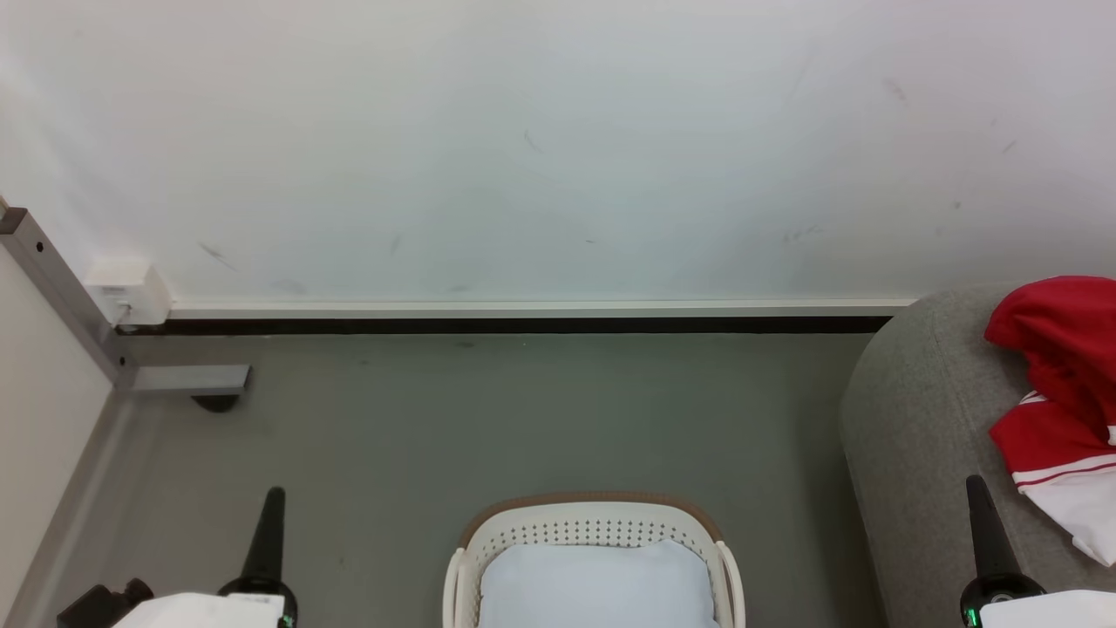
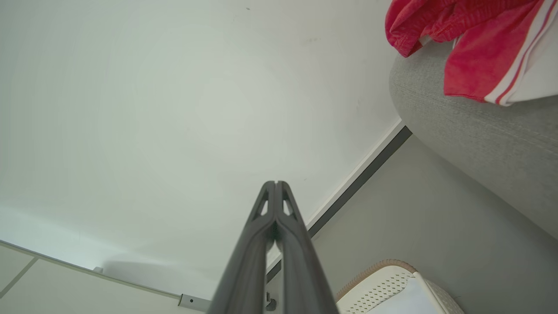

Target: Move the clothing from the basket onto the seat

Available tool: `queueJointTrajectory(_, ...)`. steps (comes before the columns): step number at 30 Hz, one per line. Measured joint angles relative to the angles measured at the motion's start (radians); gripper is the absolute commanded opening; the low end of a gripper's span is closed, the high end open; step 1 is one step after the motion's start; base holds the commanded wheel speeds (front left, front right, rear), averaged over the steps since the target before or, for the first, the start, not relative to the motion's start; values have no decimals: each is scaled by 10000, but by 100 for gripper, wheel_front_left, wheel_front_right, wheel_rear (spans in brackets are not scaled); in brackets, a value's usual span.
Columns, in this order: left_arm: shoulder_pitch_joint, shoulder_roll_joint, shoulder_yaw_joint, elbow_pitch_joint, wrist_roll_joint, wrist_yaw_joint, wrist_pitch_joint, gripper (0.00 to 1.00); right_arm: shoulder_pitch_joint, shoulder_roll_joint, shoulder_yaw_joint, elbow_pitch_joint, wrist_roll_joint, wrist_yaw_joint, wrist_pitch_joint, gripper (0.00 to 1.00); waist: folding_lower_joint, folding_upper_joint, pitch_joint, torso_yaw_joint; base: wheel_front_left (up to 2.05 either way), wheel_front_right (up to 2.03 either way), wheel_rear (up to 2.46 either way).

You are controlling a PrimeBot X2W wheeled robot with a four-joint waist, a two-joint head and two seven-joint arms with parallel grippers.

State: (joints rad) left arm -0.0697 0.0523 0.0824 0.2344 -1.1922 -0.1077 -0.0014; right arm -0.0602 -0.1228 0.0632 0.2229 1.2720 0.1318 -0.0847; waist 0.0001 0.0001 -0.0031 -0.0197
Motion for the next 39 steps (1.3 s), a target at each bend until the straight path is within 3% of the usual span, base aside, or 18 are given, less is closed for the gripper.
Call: queueJointTrajectory(39,-268,-25,228,-138,-2970,69,838,0,-367,-320,-113,79,3465,0,516,0,0,0,17,133,0,0,0)
